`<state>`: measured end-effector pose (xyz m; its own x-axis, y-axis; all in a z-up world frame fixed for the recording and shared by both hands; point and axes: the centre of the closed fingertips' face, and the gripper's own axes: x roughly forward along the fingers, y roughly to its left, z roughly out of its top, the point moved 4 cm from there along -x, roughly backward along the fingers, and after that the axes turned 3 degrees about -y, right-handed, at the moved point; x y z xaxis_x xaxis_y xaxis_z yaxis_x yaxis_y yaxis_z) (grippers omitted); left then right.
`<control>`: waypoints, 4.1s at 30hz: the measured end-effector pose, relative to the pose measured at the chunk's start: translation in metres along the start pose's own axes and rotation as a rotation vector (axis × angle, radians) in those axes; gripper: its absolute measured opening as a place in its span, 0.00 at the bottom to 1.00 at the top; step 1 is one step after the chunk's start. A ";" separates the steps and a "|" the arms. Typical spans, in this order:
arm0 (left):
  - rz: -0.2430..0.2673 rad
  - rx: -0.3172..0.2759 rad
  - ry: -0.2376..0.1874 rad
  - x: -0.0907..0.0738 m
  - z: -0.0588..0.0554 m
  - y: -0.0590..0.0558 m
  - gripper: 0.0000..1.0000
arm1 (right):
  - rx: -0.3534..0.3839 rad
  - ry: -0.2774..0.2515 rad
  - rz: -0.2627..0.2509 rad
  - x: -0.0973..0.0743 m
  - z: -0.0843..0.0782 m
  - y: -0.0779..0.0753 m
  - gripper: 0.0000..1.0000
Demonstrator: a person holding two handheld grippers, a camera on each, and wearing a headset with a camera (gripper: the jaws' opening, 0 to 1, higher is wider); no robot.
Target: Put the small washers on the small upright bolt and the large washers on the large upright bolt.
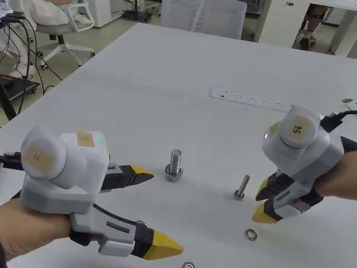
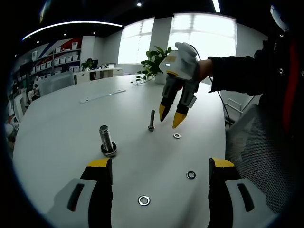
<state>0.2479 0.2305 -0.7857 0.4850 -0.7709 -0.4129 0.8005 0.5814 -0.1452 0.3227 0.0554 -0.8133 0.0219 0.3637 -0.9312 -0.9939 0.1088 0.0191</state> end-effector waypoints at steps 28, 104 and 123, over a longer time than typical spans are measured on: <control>0.004 0.009 -0.016 -0.003 0.003 -0.001 0.83 | 0.001 0.015 0.036 0.020 -0.011 0.030 0.24; -0.003 0.008 -0.018 -0.003 0.002 -0.003 0.82 | -0.018 0.031 -0.003 -0.001 -0.011 0.017 0.13; -0.005 0.007 -0.020 -0.002 0.004 -0.003 0.82 | -0.038 0.006 -0.065 -0.036 0.010 0.001 0.13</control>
<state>0.2460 0.2294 -0.7814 0.4878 -0.7789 -0.3943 0.8054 0.5757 -0.1408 0.3217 0.0516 -0.7763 0.0861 0.3519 -0.9321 -0.9938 0.0970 -0.0552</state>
